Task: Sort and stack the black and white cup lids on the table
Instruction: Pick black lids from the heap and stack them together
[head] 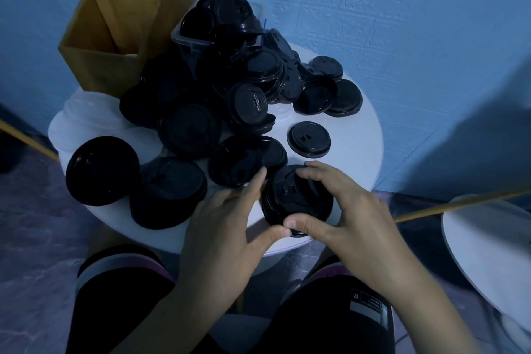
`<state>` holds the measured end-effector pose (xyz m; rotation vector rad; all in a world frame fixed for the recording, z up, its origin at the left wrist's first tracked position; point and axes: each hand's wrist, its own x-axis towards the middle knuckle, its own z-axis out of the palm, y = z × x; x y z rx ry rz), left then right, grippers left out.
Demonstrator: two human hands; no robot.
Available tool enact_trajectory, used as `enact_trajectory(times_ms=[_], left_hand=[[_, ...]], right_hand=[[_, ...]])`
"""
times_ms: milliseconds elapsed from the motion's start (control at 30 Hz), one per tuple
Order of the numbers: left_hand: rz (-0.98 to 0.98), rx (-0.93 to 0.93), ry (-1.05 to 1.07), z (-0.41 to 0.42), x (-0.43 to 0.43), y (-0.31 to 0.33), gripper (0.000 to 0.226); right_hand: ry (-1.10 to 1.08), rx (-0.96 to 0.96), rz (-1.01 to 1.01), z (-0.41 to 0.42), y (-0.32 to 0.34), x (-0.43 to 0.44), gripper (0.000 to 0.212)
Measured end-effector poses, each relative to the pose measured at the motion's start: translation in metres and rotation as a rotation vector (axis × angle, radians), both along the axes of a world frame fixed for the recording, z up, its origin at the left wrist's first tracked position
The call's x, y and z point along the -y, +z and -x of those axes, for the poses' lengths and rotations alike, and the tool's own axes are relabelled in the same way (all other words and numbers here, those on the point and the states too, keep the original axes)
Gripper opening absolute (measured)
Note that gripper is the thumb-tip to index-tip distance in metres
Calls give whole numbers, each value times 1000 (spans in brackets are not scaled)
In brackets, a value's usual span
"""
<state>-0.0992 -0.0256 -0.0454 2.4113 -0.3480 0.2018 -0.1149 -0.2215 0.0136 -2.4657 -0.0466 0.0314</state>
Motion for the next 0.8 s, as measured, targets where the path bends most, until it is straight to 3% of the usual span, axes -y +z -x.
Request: enact_trajectory(times_ms=[233,467,633,800], left_hand=[[13,58,-36,-2,0,0,82],[26,37,-55,-1,-3,0,75],[117,7,-7,-1,0,2,63],[134,-4,-28,-1,-2,2,63]], right_hand=[[-14,-33,-102,-1,-1,5,76],[154,-159,-302,-3,-6,28,62],[148,-156,-495,-8,-17,33,71],[116,-162,-520,-8,-22,34,77]])
